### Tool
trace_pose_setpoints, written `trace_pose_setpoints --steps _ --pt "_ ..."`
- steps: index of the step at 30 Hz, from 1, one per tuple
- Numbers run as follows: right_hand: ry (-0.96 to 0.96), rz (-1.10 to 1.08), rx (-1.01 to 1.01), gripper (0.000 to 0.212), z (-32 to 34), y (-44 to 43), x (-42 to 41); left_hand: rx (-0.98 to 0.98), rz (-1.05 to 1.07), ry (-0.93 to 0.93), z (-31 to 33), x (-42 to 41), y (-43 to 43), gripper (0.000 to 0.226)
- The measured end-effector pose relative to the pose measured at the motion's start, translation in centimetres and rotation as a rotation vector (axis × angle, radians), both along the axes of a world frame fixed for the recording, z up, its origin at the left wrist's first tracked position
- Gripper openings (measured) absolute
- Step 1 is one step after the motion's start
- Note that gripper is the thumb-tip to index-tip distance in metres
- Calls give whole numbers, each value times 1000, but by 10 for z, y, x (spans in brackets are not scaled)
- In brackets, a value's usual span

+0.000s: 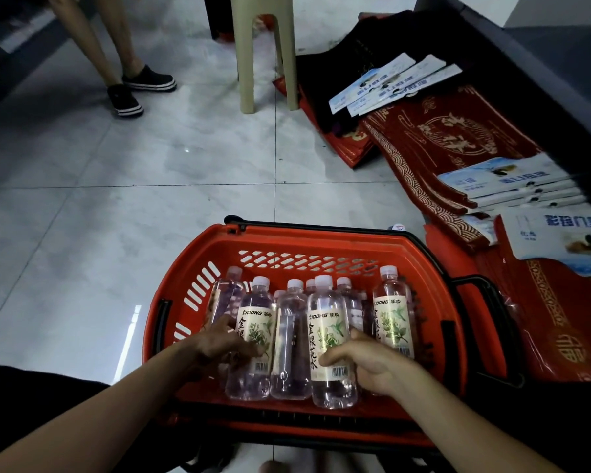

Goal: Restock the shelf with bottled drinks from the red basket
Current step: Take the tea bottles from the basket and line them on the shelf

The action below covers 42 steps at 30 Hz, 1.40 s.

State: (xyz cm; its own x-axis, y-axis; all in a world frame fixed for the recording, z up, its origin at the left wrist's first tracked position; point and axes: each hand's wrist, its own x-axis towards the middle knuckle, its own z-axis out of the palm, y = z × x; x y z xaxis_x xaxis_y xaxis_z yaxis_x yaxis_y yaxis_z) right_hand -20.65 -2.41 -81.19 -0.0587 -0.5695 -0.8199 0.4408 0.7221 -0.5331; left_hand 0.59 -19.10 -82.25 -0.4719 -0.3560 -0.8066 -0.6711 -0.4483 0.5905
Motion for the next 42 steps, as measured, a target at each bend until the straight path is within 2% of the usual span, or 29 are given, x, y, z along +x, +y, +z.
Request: trace_pose_setpoints --steps 2,5,6,8,9,11,16,21,26,31,34,36,39,42 --pt "-23 -18 -55 109 10 -2 5 23 38 54 13 0 5 78" --pt "-15 -41 -105 127 18 -1 5 32 33 161 34 0 12 85" --pt "-29 -61 -138 117 28 0 5 27 27 199 43 -3 15 85" --pt "-13 -93 -207 79 52 5 -1 0 28 285 63 -13 23 82" --pt "13 -104 -246 68 62 8 -6 -16 7 338 75 -18 27 80" --pt "38 -150 -328 61 84 17 -17 -45 -33 438 101 -32 34 74" --pt "182 -229 -495 67 154 37 -46 -91 -47 608 171 -81 44 71" --pt "316 -288 -664 76 241 63 -83 -148 -123 757 249 -153 48 83" --pt "636 -352 -758 81 341 100 -137 -193 -287 975 337 -243 65 86" --pt "918 -534 -793 90 435 132 -192 -138 -425 1212 424 -332 87 99" --pt "1025 -634 -803 81 485 148 -223 -130 -490 1267 473 -389 99 103" --pt "1092 -745 -818 80 511 149 -249 -131 -495 1299 504 -428 107 99" --pt "1220 -864 -803 88 546 143 -283 -88 -468 1385 542 -482 117 69" --pt "1270 -947 -830 78 569 136 -315 -31 -428 1452 565 -530 124 60"
